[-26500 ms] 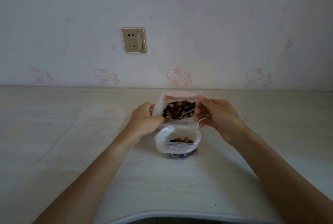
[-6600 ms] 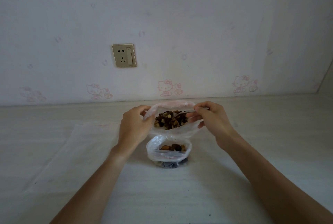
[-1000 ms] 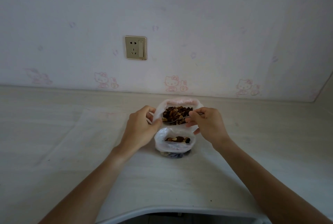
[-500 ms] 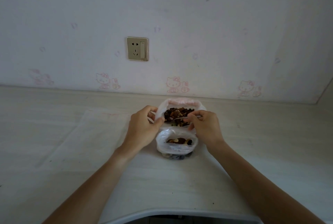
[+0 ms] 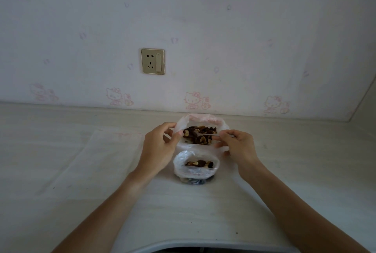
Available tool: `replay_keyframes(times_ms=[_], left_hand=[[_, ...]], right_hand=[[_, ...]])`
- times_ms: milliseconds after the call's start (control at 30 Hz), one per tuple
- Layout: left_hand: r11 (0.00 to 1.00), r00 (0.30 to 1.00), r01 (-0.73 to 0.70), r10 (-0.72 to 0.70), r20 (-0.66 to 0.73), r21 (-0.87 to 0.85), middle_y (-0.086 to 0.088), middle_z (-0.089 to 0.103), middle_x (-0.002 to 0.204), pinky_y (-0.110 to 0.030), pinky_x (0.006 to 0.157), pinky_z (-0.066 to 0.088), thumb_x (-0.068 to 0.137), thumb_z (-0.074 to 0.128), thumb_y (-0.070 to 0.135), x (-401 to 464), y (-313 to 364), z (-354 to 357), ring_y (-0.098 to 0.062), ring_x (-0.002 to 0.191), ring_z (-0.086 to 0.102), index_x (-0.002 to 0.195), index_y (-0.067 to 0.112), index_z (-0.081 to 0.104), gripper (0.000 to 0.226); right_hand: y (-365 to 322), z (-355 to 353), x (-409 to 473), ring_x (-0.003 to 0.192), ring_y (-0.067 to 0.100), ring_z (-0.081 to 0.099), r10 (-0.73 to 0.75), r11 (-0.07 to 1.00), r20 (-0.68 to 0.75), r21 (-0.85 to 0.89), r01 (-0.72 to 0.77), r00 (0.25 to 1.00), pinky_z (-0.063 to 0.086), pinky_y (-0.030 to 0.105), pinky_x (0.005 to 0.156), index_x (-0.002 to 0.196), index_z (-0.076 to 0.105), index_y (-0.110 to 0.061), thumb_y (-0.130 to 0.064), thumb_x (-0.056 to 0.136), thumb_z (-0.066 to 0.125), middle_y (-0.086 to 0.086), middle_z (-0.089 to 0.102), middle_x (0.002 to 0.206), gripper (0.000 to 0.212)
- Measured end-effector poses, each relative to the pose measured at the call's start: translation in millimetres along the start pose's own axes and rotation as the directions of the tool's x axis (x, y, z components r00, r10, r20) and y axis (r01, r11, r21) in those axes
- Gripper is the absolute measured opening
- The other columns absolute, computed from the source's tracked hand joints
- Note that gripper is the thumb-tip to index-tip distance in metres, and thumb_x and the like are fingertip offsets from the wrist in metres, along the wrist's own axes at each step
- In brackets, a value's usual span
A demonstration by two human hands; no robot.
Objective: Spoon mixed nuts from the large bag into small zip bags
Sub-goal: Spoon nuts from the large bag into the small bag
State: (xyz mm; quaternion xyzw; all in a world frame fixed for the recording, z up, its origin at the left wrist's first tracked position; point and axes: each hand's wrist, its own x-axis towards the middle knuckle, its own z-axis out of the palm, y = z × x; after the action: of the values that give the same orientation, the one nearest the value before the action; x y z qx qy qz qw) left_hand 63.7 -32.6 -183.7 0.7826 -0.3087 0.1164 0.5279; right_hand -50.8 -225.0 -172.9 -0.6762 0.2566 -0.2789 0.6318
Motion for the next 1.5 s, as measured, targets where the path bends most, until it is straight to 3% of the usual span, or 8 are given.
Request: replay_keyframes(times_ms=[467,700,933,1033,1200,1267,1367,1500], left_hand=[[0.994,0.992,0.088,-0.082,-0.097,0.063,0.008,0.064,0.07,-0.023,0.062,0.046,0.085,0.077,0.053,0.9,-1.7,-17.0,-0.002,0.065,0.06,0.08,0.029,0.061,0.029],[0.991,0.92,0.042,-0.088,0.382,0.125,0.007,0.074,0.068,-0.034,0.074,0.058,0.091,0.07,0.055,-3.8,10.7,-36.2,-0.012,0.051,0.071,0.071,0.031,0.073,0.031],[0.993,0.871,-0.022,-0.038,0.49,0.115,0.016,0.077,0.084,-0.027,0.074,0.057,0.099,0.068,0.033,-5.6,13.2,-30.5,-0.012,0.069,0.075,0.088,0.03,0.079,0.016],[0.998,0.877,-0.026,-0.004,0.48,0.057,0.016,0.076,0.087,-0.029,0.071,0.059,0.099,0.067,0.033,-7.0,15.6,-30.6,-0.016,0.06,0.075,0.087,0.032,0.077,0.016],[0.996,0.886,-0.073,0.044,0.462,0.044,0.011,0.075,0.08,-0.039,0.069,0.06,0.1,0.066,0.032,-8.2,15.9,-29.3,-0.014,0.055,0.072,0.088,0.03,0.076,0.015],[0.996,0.884,-0.081,0.053,0.464,0.042,0.011,0.075,0.079,-0.034,0.067,0.059,0.1,0.066,0.032,-8.6,15.4,-29.9,-0.013,0.052,0.071,0.088,0.031,0.076,0.015],[0.995,0.885,-0.08,0.045,0.464,0.055,0.013,0.075,0.079,-0.025,0.064,0.056,0.1,0.066,0.032,-8.8,14.7,-30.0,-0.012,0.052,0.071,0.085,0.034,0.075,0.017],[0.992,0.891,-0.092,0.044,0.452,0.084,0.016,0.075,0.081,-0.025,0.068,0.057,0.1,0.066,0.032,-7.5,10.8,-28.2,-0.009,0.063,0.074,0.086,0.033,0.076,0.017]], right_hand=[[-32.0,-35.8,-13.4,0.08,0.02,0.076,-0.101,0.994,0.071,-0.036,0.103,0.992,0.056,0.026,0.053,0.101,0.071,-0.007,-0.013,0.101,0.061,0.0,0.081,0.09,0.011],[-38.1,-58.1,-32.9,0.078,0.023,0.076,-0.145,0.988,0.178,-0.032,0.153,0.973,0.055,0.028,0.052,0.101,0.071,-0.005,-0.013,0.101,0.061,0.006,0.08,0.092,0.013],[-25.6,-57.5,-53.7,0.078,0.021,0.076,-0.232,0.953,0.225,-0.14,0.268,0.946,0.056,0.033,0.053,0.096,0.071,-0.01,-0.014,0.1,0.063,0.001,0.08,0.087,0.011],[-28.0,-53.2,-64.5,0.067,0.017,0.071,-0.411,0.83,0.247,-0.297,0.473,0.877,0.056,0.036,0.051,0.095,0.071,-0.02,-0.021,0.099,0.063,-0.012,0.077,0.086,0.009],[-35.6,-58.1,-77.8,0.066,0.009,0.063,-0.716,0.215,0.527,-0.457,0.863,0.458,0.052,0.028,0.057,0.106,0.074,-0.011,-0.017,0.101,0.061,-0.005,0.071,0.093,0.015],[-33.8,-58.5,-76.8,0.068,0.011,0.063,-0.714,0.136,0.577,-0.442,0.887,0.397,0.053,0.029,0.057,0.108,0.075,-0.007,-0.011,0.102,0.062,0.001,0.071,0.093,0.015],[-30.3,-56.6,-73.1,0.068,0.009,0.064,-0.723,0.258,0.501,-0.443,0.859,0.475,0.053,0.026,0.057,0.105,0.074,-0.013,-0.022,0.102,0.06,-0.006,0.071,0.093,0.017],[-27.5,-56.6,-55.0,0.078,0.01,0.073,-0.582,0.738,0.24,-0.245,0.628,0.777,0.055,0.024,0.055,0.095,0.07,-0.02,-0.023,0.098,0.064,-0.012,0.076,0.086,0.007]])
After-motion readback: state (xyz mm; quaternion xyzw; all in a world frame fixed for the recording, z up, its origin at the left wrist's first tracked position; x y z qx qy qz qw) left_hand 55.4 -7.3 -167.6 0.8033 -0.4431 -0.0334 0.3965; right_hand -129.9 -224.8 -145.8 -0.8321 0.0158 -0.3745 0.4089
